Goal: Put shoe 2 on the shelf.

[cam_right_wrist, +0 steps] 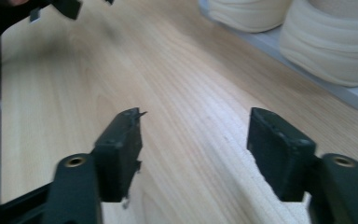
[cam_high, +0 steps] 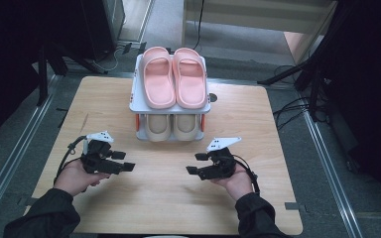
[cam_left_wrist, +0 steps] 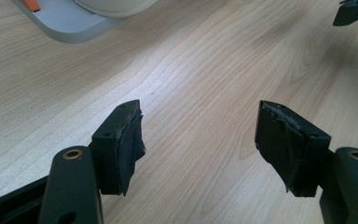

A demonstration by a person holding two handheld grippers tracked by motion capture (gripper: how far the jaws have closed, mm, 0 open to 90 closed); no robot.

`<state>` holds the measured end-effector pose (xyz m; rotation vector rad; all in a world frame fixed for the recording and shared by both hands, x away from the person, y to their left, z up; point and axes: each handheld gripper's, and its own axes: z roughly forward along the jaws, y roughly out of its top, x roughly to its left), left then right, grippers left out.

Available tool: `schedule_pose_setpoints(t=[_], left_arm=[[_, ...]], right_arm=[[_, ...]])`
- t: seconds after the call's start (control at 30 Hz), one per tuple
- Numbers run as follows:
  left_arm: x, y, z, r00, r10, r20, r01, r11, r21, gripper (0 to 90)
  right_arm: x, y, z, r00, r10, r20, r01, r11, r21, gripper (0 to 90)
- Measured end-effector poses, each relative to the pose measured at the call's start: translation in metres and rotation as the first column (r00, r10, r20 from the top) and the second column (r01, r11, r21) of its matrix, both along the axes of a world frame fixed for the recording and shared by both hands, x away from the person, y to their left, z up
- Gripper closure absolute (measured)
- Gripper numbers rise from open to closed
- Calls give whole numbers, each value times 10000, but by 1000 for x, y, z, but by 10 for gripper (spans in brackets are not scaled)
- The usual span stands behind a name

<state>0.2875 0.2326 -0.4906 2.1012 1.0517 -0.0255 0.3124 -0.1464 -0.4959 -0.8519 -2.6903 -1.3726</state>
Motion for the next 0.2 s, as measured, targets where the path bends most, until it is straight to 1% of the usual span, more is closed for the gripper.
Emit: schedule_pose_setpoints(t=[0.03,0.07,0.13,0.2], left_arm=[[0,0,-1,10000,-29,23,28,10000,49,317],[0,0,-1,10000,-48,37,48,9999,94,317],[1,0,-1,9999,-100,54,99,9998,182,317],[1,-1,-2,10000,-76,23,75,9998,205,317]], right_arm=[[0,1,-2,9998,-200,1,200,9998,29,307],[1,2,-4,9994,-346,-16,346,9994,-51,293],[2,3,-8,9990,-356,-272,348,9990,-291,287],[3,4,-12,9983,-437,-385,418,9980,-481,266]])
